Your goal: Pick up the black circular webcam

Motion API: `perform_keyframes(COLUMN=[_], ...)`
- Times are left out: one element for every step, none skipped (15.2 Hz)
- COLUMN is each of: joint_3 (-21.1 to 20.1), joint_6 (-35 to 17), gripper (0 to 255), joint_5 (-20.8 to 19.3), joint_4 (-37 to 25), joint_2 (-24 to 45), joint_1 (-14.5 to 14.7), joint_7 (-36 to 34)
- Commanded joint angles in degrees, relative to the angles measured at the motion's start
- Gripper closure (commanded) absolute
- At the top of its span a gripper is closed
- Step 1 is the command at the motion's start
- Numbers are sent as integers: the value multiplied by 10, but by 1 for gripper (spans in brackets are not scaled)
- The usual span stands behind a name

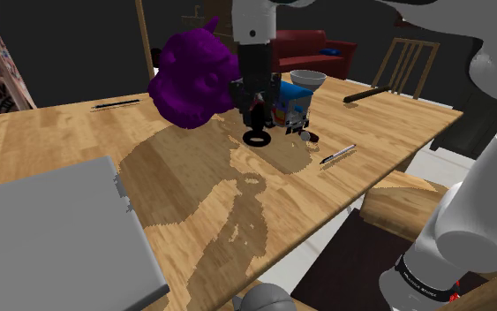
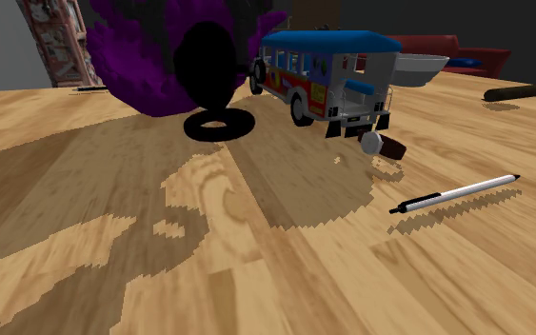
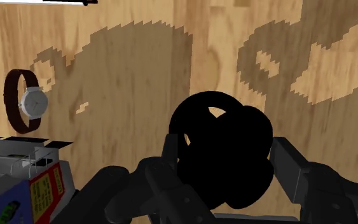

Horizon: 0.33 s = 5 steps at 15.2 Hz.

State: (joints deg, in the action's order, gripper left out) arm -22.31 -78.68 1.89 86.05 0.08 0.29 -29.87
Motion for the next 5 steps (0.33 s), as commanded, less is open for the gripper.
perform_keyframes(joint_3=[-1,-1,-2,-2,-2], joint_6=[18,27,36,38,38], gripper=[255,255,255,255,255], joint_5=[-3,-4,-5,-5,-6], joint_4=[-26,-38,-51,-53,-53], joint_2=[8,12,16,16,16], joint_1=[1,2,2,2,2], joint_7=[-2,-4,-5,-5,-5])
